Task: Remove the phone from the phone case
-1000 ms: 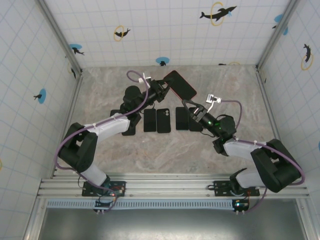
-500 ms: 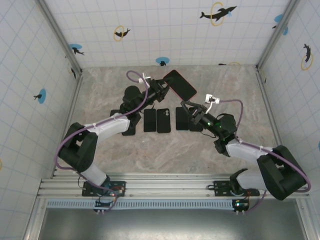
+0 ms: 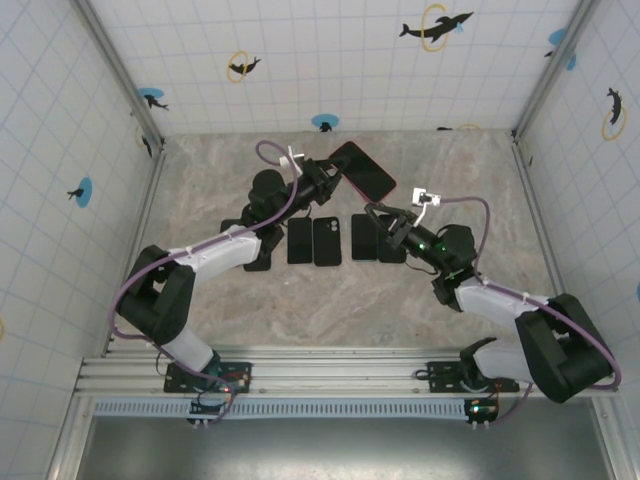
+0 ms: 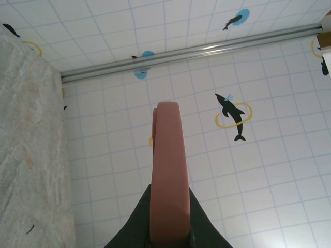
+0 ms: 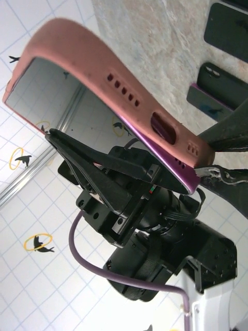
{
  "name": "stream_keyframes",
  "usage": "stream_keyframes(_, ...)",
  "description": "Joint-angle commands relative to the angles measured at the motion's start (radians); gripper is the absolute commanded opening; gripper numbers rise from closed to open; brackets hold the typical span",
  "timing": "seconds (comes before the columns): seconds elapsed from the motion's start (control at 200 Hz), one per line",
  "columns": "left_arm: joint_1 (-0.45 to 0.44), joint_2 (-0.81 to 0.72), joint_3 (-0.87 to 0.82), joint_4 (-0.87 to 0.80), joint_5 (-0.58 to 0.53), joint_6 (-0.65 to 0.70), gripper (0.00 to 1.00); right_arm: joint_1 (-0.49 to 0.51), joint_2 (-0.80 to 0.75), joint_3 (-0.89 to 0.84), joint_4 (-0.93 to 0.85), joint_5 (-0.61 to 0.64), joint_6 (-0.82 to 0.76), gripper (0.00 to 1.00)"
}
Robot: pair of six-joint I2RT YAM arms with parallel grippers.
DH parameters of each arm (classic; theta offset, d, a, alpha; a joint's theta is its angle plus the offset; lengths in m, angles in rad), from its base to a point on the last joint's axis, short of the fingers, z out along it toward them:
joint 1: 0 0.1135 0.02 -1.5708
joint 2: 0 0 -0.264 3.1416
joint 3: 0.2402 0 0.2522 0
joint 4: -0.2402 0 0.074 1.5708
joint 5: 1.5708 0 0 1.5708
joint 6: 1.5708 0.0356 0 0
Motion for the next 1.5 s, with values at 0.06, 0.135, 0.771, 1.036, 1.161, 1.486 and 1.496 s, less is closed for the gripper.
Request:
stream_keyframes(0.06,-0.029,-0.035,0.052,0.014,0.116,0.036,0.00,-0.059,0.031,0.026,-0.069,0.017,0.111,0.07)
stream_keyframes(0.135,-0.029,-0.032,0.056,0.020,0.124,0.034,0.00,-0.061,0.022,0.022,-0.084,0.022,0.111,0.07)
stream_keyframes(0.771,0.048,-0.061,0.153,-0.270,0.229,0.479,0.00,-0.136,-0.129,0.087,-0.503,-0.241,-0.373,0.50)
stream_keyframes(1.036,0.097,-0.112,0.207,-0.480,0.454,0.884,0.00,-0.206,-0.126,0.243,-0.937,-0.427,-0.816,0.59)
stream_keyframes(1.161,0.120,-0.133,0.220,-0.576,0.538,1.017,0.00,-0.202,-0.107,0.281,-1.027,-0.438,-0.984,0.57)
stream_keyframes(1.486,0.166,-0.176,0.220,-0.618,0.762,1.107,0.00,-0.110,-0.041,0.333,-1.099,-0.604,-1.288,0.50)
stream_keyframes(1.496,0.166,-0.176,0.221,-0.623,0.763,1.112,0.00,-0.109,-0.039,0.336,-1.099,-0.609,-1.293,0.50)
